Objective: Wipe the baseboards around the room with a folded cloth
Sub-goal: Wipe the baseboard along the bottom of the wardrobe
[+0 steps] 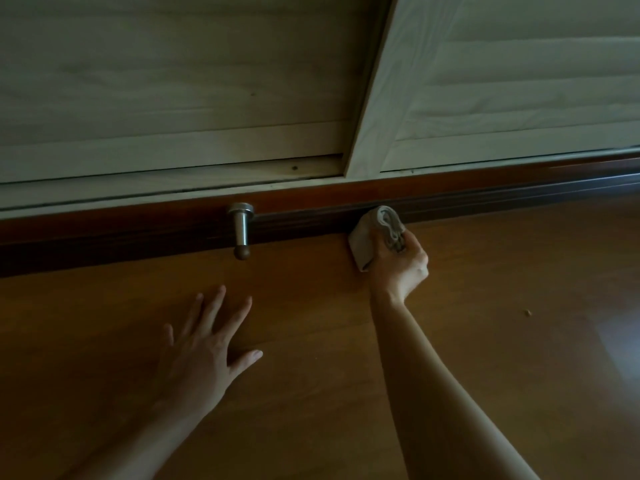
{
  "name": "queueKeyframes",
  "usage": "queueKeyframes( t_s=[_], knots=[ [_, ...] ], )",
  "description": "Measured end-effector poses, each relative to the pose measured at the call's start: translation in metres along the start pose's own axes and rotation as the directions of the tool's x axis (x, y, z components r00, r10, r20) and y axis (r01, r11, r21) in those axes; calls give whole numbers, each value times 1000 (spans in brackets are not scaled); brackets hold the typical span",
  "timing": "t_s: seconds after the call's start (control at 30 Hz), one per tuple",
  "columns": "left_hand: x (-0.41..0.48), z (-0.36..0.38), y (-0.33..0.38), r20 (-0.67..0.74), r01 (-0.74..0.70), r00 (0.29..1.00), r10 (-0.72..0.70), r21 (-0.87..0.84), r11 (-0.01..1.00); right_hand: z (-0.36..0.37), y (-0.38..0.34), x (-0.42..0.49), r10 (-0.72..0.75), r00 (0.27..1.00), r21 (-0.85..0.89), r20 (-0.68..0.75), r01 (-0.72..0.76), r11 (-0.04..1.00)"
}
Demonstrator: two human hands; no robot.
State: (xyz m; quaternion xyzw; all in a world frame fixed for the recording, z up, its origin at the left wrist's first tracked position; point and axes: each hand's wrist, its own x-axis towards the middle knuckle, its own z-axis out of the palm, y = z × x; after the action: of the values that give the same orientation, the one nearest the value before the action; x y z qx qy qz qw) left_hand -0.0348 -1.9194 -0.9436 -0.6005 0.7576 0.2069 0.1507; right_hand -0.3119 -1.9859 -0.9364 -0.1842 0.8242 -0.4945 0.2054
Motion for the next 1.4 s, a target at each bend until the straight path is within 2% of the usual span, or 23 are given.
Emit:
queueKeyframes(
  t_s=[0.1,0.23,0.4,0.53,0.63,0.83,0.93,1.0,1.1,1.2,1.33,1.4],
  knots=[
    [-1,0,0,1,-4,1000,4,24,1000,9,0,-13,-54,996,-36,71,56,998],
    [-2,2,-1,-13,-1,1000,1,-16,1000,20,-1,-26,10,1000,18,11,-10,1000],
    [0,2,-3,-2,-1,1000,1,-24,1000,44,-5,-67,-86,978,18,192,84,996],
    [0,0,0,-31,-12,999,12,7,1000,44,-6,-67,-116,962,-8,246,122,992],
    [4,-4,10,-42,-65,997,69,89,994,30,-5,-45,-95,973,-20,211,101,995],
    [22,0,55,-58,-171,983,175,57,984,-4,-2,7,-66,992,-46,107,71,996],
    [26,7,69,-44,-175,983,178,66,982,-18,-2,33,17,1000,-4,-18,-17,1000],
    [27,10,71,-59,-162,984,166,63,985,-22,2,44,31,998,-6,-52,-31,999],
    [27,12,70,-18,-145,989,146,73,987,-23,2,40,-28,1000,-40,-12,27,999],
    [27,10,70,-34,-142,989,144,67,988,-23,3,35,-92,994,-65,60,96,993],
    [27,7,74,-1,-139,990,140,72,988,-27,2,44,-29,1000,-17,-9,29,999],
    [25,5,77,-9,-133,991,134,71,989,-24,3,38,-51,999,-9,15,51,999]
  ],
)
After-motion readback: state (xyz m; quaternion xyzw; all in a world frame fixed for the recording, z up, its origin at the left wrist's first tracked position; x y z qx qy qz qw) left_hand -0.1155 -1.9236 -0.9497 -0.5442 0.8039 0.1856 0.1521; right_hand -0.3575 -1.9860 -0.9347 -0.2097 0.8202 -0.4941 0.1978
